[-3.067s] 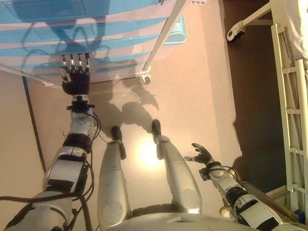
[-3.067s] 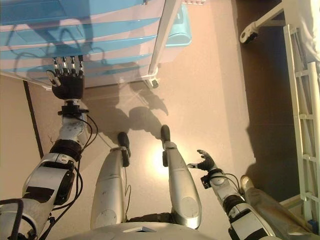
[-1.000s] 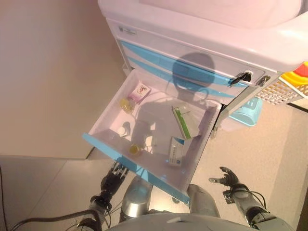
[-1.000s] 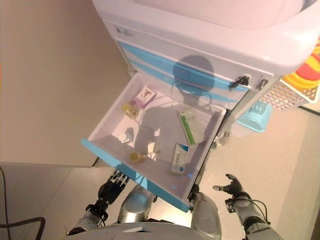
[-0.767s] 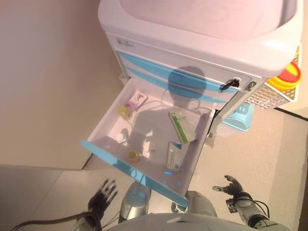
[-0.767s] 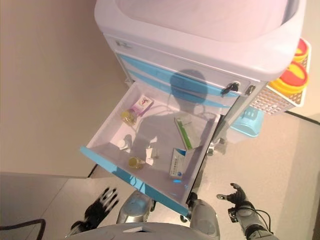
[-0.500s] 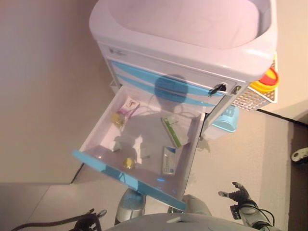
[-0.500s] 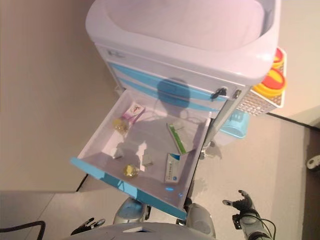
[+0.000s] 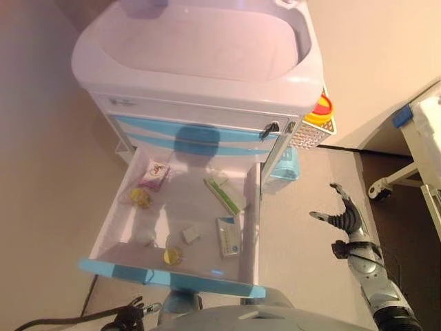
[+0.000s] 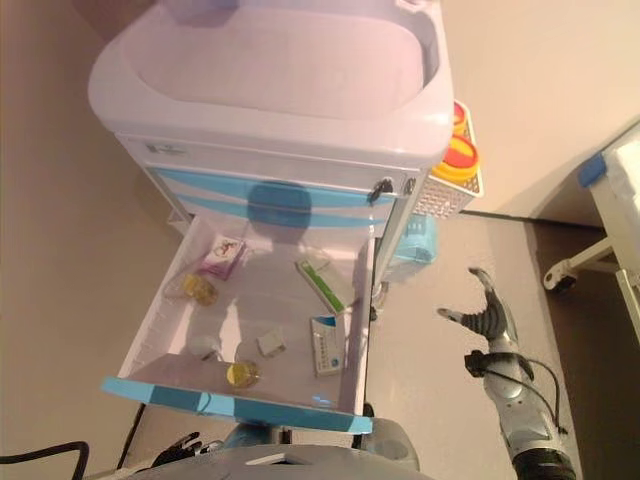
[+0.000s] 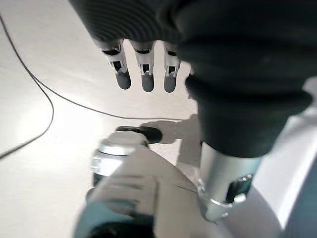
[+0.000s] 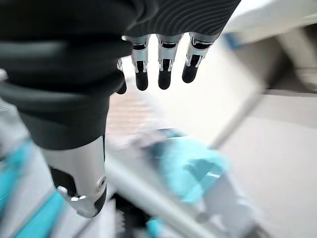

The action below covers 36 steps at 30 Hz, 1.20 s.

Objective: Open the drawer and pick up the medicine

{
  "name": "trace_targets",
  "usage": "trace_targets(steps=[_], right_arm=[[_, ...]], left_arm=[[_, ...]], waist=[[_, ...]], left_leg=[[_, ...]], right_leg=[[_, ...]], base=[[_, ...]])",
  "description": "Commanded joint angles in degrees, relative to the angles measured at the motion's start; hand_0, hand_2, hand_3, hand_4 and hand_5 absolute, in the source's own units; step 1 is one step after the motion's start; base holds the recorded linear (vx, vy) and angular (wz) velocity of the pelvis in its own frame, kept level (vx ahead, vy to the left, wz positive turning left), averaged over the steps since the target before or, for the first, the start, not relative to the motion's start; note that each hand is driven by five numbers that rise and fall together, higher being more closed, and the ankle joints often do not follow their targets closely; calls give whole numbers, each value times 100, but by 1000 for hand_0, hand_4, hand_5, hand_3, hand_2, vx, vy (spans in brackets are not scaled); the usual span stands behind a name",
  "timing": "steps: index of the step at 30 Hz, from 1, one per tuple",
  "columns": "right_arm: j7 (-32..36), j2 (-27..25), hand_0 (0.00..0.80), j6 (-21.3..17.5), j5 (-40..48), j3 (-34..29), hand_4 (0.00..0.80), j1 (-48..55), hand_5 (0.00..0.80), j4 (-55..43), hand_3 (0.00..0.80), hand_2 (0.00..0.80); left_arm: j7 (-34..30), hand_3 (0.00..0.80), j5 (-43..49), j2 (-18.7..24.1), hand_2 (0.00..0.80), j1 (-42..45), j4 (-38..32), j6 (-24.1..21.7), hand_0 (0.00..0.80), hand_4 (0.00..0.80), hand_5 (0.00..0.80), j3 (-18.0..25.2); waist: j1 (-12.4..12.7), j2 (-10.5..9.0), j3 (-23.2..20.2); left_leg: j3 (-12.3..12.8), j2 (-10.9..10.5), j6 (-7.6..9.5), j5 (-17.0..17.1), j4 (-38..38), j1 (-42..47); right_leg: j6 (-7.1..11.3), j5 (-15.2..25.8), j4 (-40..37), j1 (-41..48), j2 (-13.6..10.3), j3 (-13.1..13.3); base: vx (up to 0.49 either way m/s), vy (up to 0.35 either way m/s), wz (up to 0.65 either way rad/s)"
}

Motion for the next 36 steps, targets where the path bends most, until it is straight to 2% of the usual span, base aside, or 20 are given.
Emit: trace_targets(steps=[1, 6, 10, 15, 23, 30, 36], right_arm=[[474, -333, 0, -716, -472, 260, 0, -339, 0, -876, 0, 0], [1203, -647, 0, -1106, -430, 891, 0, -804, 0, -1469, 0, 0], [1508, -760, 0, -1135, -502, 1493, 0, -1308, 0, -1637, 0, 0], [1559, -770, 0, -748, -741, 2192, 0, -2043, 0, -1468, 0, 0], [1735, -597, 0, -228, -1093, 2998, 0, -2882, 0, -707, 0, 0], [2003, -452, 0, 169, -1573, 3577, 0, -3252, 0, 94, 0, 0], [2213, -170, 0, 891, -2101, 3932, 0, -3339, 0, 1173, 0, 0]], left_arm=[[139, 0, -72, -72, 0, -221, 48, -239, 0, 0, 0, -172], [251, 0, 47, -113, 0, -405, 96, -342, 0, 0, 0, -298], [319, 0, 99, -101, 0, -500, 117, -341, 0, 0, 0, -421], [379, 0, 54, -75, 0, -584, 127, -267, 0, 0, 0, -498], [464, 0, -12, -21, 0, -485, 62, -174, 0, 0, 0, -475], [511, 0, 48, 30, 0, -394, -3, -76, 0, 0, 0, -389], [489, 0, 130, 52, 0, -425, -35, -43, 0, 0, 0, -394]], waist=[[28, -147, 26], [227, -165, -73], [458, -154, -140], [756, -134, -158], [1223, -111, -153], [1520, -171, -186], [1696, -243, -197]], left_leg=[[-77, -445, 306, -776, 120, 188], [-198, -478, 329, -797, 106, 230], [-349, -508, 342, -787, 96, 244], [-622, -559, 372, -770, 120, 243], [-1064, -613, 345, -606, -36, 237], [-1251, -582, 255, -469, -225, 264], [-1420, -569, 198, -378, -327, 256]], right_leg=[[425, 724, -493, 41, -207, 164], [438, 700, -468, 94, -287, 16], [420, 643, -431, 151, -341, -98], [365, 524, -307, 212, -384, -198], [329, 449, -269, 314, -423, -542], [309, 449, -399, 453, -440, -828], [246, 415, -448, 512, -414, -981]], base=[[-21, -1, 6], [-8, -15, 16], [2, -14, 21], [7, -10, 26], [-6, -20, 39], [17, -26, 24], [21, -18, 16]])
